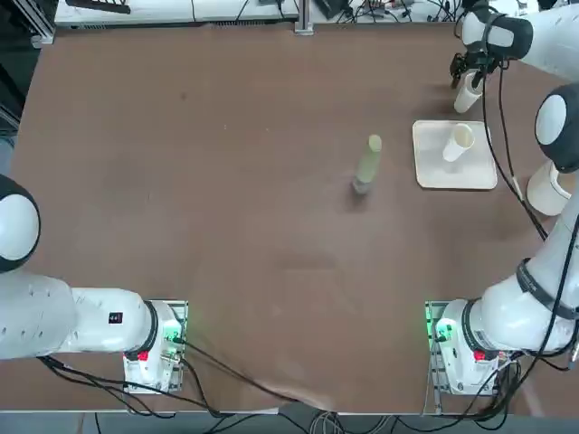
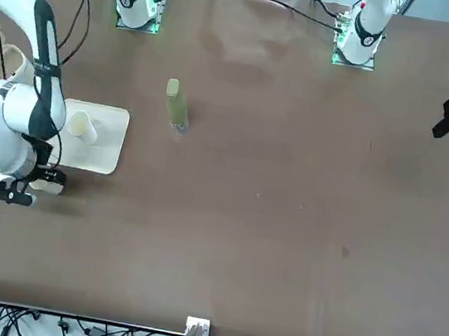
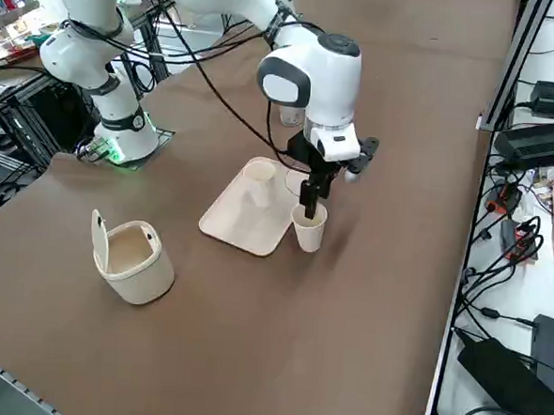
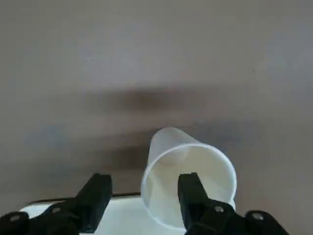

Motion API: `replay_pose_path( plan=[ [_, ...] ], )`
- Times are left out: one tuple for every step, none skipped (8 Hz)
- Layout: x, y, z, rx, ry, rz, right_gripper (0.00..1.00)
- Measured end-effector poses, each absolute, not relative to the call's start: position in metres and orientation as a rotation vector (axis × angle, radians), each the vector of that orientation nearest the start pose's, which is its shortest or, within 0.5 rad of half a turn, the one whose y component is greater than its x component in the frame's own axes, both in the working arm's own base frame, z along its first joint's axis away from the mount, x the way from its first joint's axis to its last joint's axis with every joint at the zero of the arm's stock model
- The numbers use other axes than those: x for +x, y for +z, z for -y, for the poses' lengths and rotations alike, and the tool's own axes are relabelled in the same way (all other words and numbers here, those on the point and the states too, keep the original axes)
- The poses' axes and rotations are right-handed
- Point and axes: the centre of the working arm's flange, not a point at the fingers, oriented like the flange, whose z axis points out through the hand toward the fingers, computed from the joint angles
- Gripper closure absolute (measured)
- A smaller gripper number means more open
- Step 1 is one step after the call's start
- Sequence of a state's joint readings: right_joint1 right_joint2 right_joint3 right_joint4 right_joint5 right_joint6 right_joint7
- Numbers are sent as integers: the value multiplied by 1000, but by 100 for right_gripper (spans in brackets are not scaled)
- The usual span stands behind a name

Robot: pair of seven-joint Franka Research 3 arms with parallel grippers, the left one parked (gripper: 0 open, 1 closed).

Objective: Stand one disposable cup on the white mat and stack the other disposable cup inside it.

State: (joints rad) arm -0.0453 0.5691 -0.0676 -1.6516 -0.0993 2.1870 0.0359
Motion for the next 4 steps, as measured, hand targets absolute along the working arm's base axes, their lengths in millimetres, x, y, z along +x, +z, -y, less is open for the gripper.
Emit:
replay_pose_path(
  plan=[
    [675,279,79,-3253,62,-140,37],
    [675,278,80,-3253,64,-143,45],
    [675,276,80,-3253,67,-141,46],
    [675,274,79,-3253,67,-140,51]
  ],
)
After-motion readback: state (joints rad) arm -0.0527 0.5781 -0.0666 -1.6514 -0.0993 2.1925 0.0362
